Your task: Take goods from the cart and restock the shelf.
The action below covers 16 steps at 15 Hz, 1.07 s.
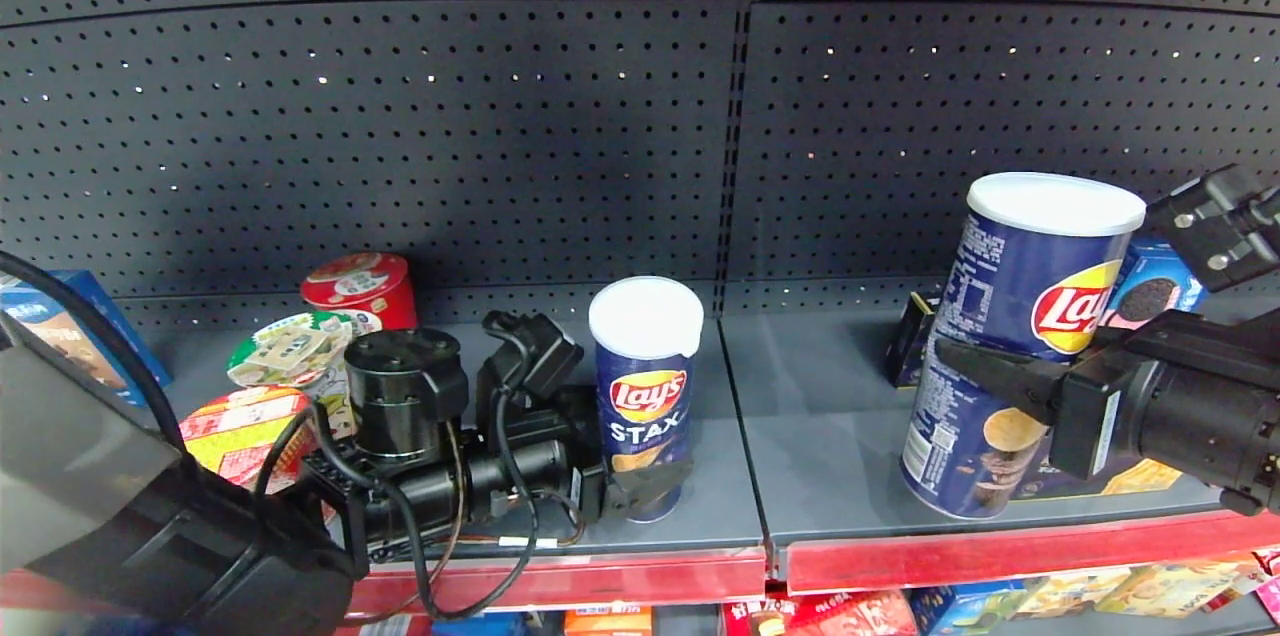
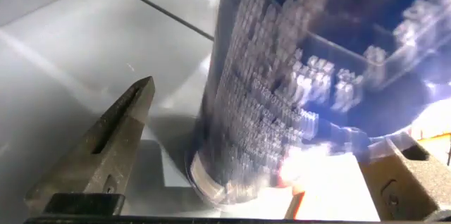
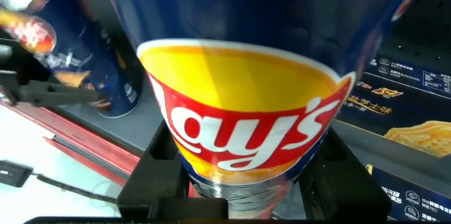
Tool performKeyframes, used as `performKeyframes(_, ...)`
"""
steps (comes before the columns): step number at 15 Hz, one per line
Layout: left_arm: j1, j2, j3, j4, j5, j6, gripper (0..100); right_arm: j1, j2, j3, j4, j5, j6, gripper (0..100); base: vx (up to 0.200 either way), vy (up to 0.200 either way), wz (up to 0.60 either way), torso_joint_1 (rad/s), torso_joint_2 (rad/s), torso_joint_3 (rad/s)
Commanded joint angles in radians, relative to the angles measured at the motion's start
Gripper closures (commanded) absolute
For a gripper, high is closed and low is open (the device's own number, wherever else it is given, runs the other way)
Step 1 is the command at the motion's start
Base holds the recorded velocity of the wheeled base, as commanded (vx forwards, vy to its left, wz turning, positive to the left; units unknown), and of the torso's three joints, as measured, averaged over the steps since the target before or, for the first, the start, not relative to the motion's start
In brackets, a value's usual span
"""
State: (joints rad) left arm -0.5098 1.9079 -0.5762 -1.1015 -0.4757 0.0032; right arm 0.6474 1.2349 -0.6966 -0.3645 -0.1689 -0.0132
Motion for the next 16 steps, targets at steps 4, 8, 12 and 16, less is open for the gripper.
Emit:
performKeyframes(4, 0.008, -0.061, 0.039, 0.000, 0.000, 0.000, 0, 0.000, -0.002, 0.000, 0.001, 0.000, -0.001, 100, 0.000, 0.000, 0.00, 0.000, 0.00, 0.000)
performKeyframes(8, 0.050, -0.102, 0.127, -0.001, -0.001, 0.038, 0, 0.000, -0.003, -0.001, 0.002, 0.000, -0.001, 100, 0.000, 0.000, 0.00, 0.000, 0.00, 0.000)
performKeyframes(12, 0.100, -0.150, 0.168, -0.001, -0.004, 0.060, 0, 0.000, -0.005, 0.000, 0.002, 0.000, -0.001, 100, 0.000, 0.000, 0.00, 0.000, 0.00, 0.000)
performKeyframes(16, 0.143, -0.211, 0.174, 0.000, -0.004, 0.058, 0, 0.000, -0.008, 0.002, 0.002, 0.000, -0.002, 100, 0.000, 0.000, 0.00, 0.000, 0.00, 0.000)
